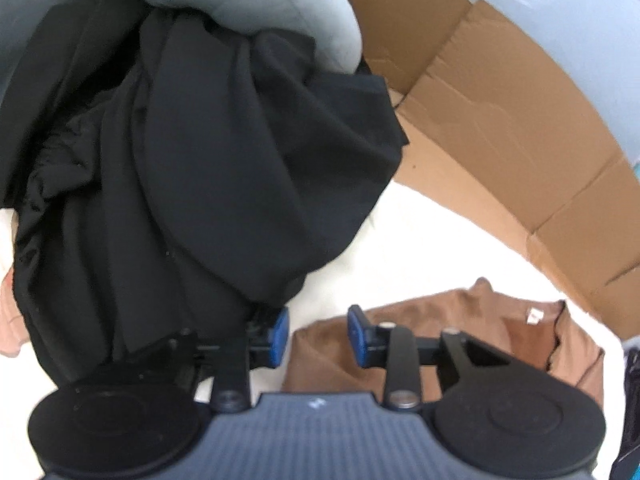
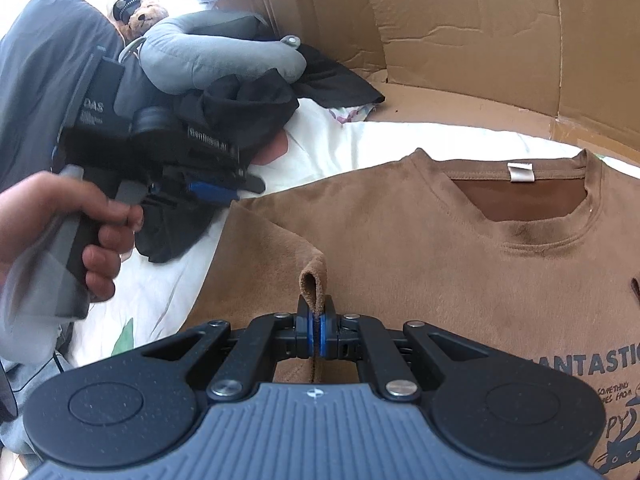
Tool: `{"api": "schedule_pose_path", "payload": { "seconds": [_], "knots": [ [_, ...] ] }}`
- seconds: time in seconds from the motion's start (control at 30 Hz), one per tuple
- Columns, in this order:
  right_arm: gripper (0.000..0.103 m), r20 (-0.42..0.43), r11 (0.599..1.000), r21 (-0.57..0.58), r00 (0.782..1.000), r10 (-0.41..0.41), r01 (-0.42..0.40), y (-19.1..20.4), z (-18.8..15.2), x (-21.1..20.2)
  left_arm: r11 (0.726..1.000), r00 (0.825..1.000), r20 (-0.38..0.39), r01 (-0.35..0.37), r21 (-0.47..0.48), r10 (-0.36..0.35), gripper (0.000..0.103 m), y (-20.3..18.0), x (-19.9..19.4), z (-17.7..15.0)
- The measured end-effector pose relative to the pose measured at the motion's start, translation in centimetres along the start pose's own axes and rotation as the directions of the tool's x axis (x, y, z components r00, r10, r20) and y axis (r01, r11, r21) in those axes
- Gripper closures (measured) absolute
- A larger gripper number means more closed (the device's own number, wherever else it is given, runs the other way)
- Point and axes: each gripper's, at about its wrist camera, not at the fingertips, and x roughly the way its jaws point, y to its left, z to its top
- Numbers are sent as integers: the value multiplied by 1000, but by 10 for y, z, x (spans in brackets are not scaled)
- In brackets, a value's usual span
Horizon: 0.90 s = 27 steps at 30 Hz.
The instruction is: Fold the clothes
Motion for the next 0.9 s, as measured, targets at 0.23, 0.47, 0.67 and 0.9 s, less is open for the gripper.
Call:
{"api": "schedule_pose_path", "payload": {
  "seconds": [0.23, 0.47, 0.67, 0.9],
  "knots": [
    [102, 9, 1000, 18, 1000, -25, 24, -6, 2, -3, 998, 1000, -24, 10, -55, -11, 85, 15, -2, -6],
    [102, 5, 998, 42, 999, -40, 40, -7, 1, -1, 997, 998, -20, -63, 35, 64, 94, 6, 4, -11],
    [102, -53, 992, 110, 997, -60, 66, -26, -6, 12, 997, 998, -14, -68, 45, 69, 94, 9, 1, -15],
    [98, -71, 990, 124, 996, -52, 61, -38, -9, 20, 996, 997, -7, -77, 55, 77, 94, 9, -6, -20]
  ]
}}
